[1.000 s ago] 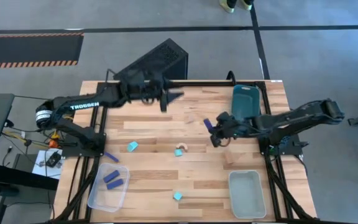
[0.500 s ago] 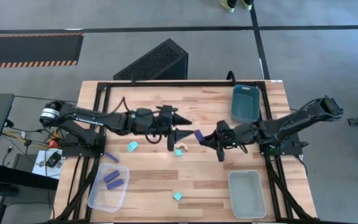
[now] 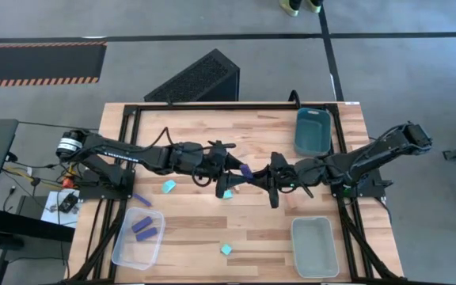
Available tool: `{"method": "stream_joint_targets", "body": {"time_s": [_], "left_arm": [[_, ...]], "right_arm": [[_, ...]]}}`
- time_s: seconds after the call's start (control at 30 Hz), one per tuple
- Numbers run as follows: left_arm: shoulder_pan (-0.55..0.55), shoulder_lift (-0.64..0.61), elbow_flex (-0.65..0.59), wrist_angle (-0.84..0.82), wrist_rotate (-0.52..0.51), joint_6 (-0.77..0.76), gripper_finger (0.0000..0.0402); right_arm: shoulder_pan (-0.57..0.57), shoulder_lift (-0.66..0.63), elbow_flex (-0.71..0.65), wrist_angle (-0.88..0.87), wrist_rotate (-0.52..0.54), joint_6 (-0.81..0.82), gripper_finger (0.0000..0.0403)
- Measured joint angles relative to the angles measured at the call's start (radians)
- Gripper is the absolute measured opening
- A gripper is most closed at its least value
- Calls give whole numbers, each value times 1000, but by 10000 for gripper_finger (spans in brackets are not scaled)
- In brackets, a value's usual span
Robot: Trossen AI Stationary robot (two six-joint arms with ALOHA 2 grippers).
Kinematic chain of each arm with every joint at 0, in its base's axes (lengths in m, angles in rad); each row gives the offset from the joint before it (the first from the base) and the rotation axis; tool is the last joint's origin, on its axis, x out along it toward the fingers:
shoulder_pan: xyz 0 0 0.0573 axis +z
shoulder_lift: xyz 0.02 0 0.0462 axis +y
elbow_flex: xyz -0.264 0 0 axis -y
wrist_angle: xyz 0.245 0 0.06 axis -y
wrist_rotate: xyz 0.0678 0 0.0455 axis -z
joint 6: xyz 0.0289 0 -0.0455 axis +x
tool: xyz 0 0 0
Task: Sort & place blocks by color
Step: Put the top purple block into the transparent bin
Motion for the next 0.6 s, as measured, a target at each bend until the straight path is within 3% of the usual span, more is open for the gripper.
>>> {"method": "stream_joint_targets", "body": {"time_s": [0.17,0.33,0.43,0.6], "left_arm": [[1,0,0,-8,10,-1,172],[4,-6,0,-8,23,36,75],[20,-8,0,-2,83,50,23],[43,-28,0,-51,128,47,28]], "right_arm": [[-3,0,6,3,0,-6,44],[-1,-1,6,23,-2,-5,45],[9,-1,6,47,-5,4,46],[-1,4,6,51,5,27,84]]}}
